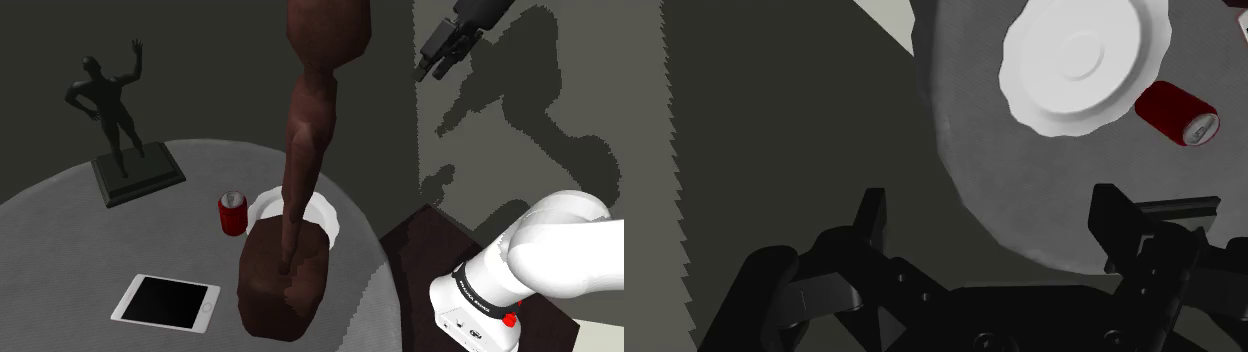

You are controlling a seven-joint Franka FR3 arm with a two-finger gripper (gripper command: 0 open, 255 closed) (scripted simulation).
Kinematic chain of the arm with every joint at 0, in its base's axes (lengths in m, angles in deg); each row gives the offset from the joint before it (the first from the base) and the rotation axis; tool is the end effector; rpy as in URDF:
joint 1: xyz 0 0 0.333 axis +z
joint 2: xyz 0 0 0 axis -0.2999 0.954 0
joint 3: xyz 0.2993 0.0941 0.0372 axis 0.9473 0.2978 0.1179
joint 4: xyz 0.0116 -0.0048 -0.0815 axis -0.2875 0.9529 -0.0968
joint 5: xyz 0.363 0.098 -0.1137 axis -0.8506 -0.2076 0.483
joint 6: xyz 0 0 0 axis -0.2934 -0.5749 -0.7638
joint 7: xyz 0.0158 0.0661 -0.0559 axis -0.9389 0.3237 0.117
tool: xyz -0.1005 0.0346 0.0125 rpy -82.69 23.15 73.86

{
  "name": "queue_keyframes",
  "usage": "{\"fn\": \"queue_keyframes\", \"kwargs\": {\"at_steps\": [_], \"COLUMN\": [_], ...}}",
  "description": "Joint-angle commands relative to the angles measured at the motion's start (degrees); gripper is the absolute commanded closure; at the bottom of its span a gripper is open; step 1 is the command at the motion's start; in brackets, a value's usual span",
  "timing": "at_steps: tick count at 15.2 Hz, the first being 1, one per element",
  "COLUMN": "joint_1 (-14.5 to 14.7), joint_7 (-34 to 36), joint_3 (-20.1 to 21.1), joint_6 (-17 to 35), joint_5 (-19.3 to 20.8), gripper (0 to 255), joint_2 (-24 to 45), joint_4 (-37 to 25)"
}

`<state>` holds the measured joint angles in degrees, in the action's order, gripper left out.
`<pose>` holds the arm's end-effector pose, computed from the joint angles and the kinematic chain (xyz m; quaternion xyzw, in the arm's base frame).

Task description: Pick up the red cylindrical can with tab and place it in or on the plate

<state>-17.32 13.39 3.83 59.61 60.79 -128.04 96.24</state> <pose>0.3214 -0.0024 0.6271 -0.9937 -0.0132 -0.0923 0.0623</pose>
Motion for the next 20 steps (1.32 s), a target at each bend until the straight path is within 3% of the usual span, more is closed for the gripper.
{"fn": "queue_keyframes", "kwargs": {"at_steps": [1,12,20], "joint_1": [0.0,3.4,4.7], "joint_7": [0.0,11.5,20.6], "joint_3": [0.0,12.6,21.4], "joint_6": [0.0,11.3,18.9], "joint_5": [0.0,-3.7,-3.0], "gripper": [0,0,0], "joint_2": [0.0,11.2,24.1], "joint_4": [0.0,2.0,-1.5]}}
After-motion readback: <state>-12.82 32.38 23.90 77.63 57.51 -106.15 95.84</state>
